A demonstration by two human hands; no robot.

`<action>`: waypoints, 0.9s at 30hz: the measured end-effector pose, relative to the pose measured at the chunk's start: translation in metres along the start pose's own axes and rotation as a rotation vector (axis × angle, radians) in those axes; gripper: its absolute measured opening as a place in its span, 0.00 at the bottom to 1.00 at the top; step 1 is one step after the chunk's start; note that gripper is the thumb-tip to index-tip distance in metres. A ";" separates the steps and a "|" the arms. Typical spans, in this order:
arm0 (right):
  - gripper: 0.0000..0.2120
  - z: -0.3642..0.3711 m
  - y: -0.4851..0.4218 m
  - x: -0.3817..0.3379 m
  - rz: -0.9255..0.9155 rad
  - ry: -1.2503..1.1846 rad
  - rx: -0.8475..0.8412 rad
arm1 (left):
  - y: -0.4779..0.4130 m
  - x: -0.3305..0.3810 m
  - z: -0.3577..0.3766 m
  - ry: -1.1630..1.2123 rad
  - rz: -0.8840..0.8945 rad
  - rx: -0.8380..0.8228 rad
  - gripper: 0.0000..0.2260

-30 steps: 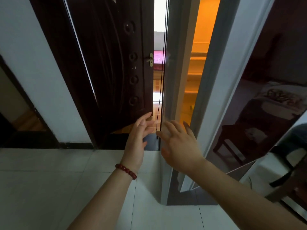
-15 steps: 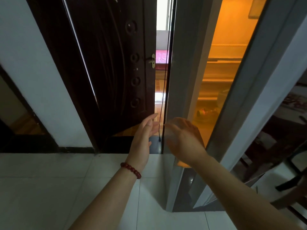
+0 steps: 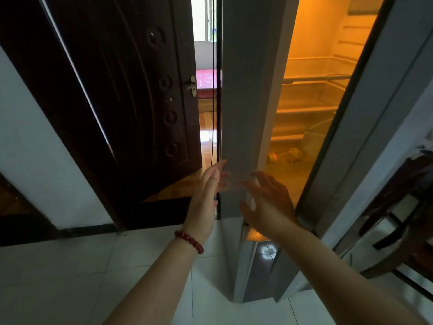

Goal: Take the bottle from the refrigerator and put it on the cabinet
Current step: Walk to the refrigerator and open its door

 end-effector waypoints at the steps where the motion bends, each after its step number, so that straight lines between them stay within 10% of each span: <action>1: 0.21 0.000 0.001 0.001 0.002 0.005 0.002 | -0.001 -0.001 0.001 -0.002 0.001 0.001 0.15; 27: 0.20 -0.110 0.146 0.065 -0.229 -0.166 0.008 | 0.155 0.001 0.106 0.071 0.035 0.095 0.18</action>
Point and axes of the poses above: each hand's wrist, its own y-axis away from the middle knuckle, its own z-axis out of the palm, x = y × z, the point moved 1 cm from there along -y, towards the middle knuckle, and after that the axes turned 10 degrees about x, right-handed, at the moved point
